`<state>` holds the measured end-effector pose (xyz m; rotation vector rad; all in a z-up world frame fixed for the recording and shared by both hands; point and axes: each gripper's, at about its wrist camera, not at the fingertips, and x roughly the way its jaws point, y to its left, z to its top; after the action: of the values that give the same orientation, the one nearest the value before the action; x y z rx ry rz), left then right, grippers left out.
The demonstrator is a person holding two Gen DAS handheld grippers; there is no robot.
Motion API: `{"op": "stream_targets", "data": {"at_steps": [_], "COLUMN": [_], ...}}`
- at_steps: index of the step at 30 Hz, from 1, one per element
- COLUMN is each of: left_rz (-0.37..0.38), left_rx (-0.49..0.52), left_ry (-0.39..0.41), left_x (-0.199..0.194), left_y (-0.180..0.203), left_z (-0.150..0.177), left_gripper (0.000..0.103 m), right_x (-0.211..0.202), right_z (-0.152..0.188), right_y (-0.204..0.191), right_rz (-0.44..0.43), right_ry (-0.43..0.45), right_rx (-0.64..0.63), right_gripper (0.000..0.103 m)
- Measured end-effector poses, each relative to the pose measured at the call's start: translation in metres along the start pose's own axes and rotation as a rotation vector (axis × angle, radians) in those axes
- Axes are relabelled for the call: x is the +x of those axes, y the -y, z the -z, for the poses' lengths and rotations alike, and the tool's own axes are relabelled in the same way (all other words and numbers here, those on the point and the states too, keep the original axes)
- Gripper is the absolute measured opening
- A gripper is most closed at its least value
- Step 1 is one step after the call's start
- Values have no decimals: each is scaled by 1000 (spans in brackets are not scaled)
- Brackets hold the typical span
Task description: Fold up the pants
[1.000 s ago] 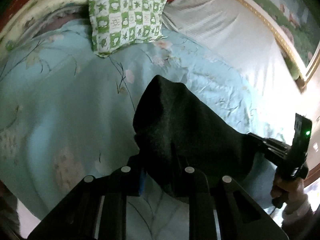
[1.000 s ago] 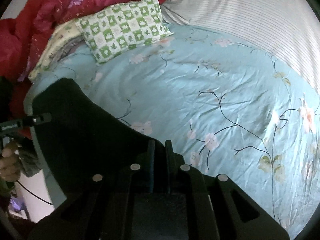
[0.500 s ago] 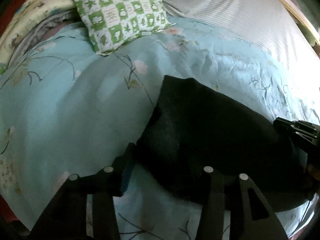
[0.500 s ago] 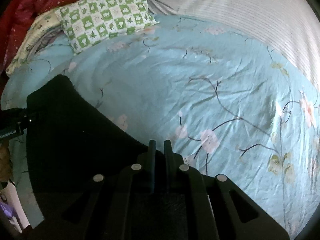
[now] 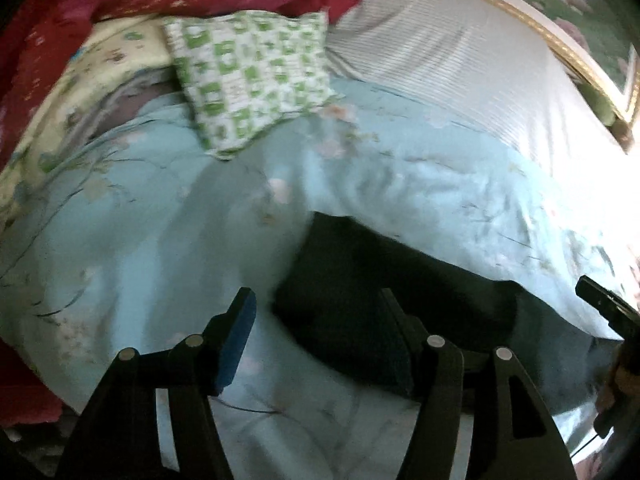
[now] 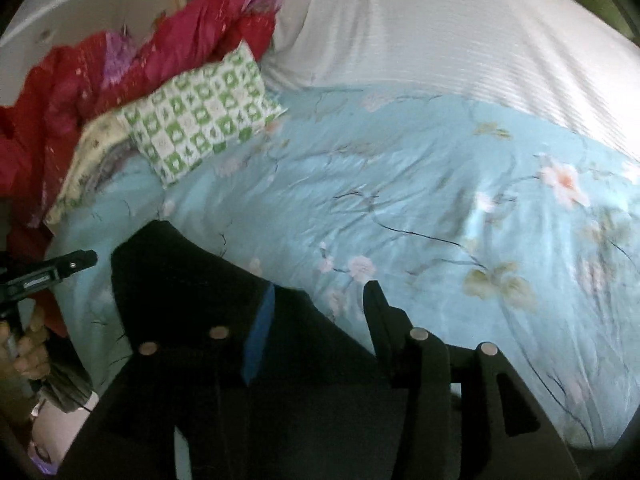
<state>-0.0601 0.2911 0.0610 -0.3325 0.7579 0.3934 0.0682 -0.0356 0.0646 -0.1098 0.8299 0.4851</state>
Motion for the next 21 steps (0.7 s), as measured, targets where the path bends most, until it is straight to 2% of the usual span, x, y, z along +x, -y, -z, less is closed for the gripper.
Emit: {"op": "stream_targets", "data": {"at_steps": [6, 15, 21], "left_rz": [91, 234, 332], "left_rx": [108, 310, 440], "left_ry": [-39, -137, -186], "left_x": [10, 27, 33], "left_y": [60, 166, 234], "left_z": [1, 22, 37], "left_gripper": [64, 69, 69], "right_x": [-48, -100, -141], "right_z": [30, 85, 118], "right_y": [39, 85, 124], "right_rz": [41, 126, 204], "right_ry": [19, -5, 9], "right_rx": [138, 266, 381], "right_gripper": [48, 48, 48]}}
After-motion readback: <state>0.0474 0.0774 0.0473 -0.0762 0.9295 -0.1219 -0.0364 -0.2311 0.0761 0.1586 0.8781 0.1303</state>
